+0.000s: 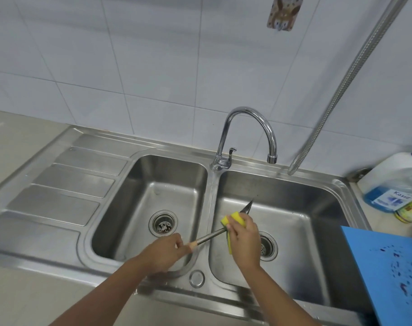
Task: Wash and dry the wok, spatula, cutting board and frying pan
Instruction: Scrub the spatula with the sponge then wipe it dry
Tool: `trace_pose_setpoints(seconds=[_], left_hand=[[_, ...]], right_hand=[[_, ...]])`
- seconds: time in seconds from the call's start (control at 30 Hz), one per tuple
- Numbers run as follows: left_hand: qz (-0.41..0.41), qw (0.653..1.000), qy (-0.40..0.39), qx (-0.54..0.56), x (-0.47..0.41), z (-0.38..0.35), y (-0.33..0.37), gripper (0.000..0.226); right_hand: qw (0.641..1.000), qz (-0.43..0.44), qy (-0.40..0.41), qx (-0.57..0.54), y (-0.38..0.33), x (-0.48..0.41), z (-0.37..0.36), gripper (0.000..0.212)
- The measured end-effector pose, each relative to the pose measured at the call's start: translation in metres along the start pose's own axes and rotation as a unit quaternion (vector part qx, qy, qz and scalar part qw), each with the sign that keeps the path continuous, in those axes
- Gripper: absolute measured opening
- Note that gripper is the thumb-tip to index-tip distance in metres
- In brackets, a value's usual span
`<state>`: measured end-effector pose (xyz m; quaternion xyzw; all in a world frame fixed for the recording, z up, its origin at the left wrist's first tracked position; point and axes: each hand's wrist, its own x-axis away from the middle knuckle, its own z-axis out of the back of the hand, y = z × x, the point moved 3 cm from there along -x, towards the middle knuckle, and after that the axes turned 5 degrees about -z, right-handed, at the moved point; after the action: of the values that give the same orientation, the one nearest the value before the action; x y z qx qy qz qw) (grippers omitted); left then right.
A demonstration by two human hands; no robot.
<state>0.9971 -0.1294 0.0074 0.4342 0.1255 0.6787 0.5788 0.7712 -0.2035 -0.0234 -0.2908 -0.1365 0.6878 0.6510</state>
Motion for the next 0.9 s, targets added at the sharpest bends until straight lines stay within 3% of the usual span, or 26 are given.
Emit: trace_pose_setpoints(seconds=[0.2,0.3,0.43,0.57,0.7,0.77,0.9], left_hand=[[0.026,0.99,-0.05,0.127,-0.01,-0.006,-0.015,0.032],[0.007,0.988,-0.064,0.14,-0.01,0.002,-0.011,0.028],[-0.011,0.998,-0.066,0.012,-0.021,0.015,-0.01,0.026],[-0.012,0.996,-0.039,-0.083,-0.029,0.014,-0.012,0.03],[-0.005,0.996,0.005,-0.087,-0.027,0.0,-0.02,0.044],[-0.001,0.995,0.025,-0.098,-0.025,-0.002,-0.026,0.05],[0.025,0.989,0.062,-0.135,-0.023,0.006,-0.041,0.063]], right_hand=[[0.99,0.108,-0.083,-0.017,-0.034,0.027,-0.023,0.031],[0.995,0.038,-0.086,-0.017,-0.021,0.012,-0.023,0.024],[0.996,-0.038,-0.078,0.034,-0.001,-0.007,-0.017,0.025],[0.993,0.076,-0.093,0.009,-0.033,0.008,-0.028,0.033],[0.973,0.19,-0.13,-0.002,-0.046,0.019,-0.028,0.028],[0.981,0.166,-0.103,0.016,-0.029,0.004,-0.02,0.022],[1.0,0.012,-0.007,-0.026,0.021,-0.036,0.02,0.02]])
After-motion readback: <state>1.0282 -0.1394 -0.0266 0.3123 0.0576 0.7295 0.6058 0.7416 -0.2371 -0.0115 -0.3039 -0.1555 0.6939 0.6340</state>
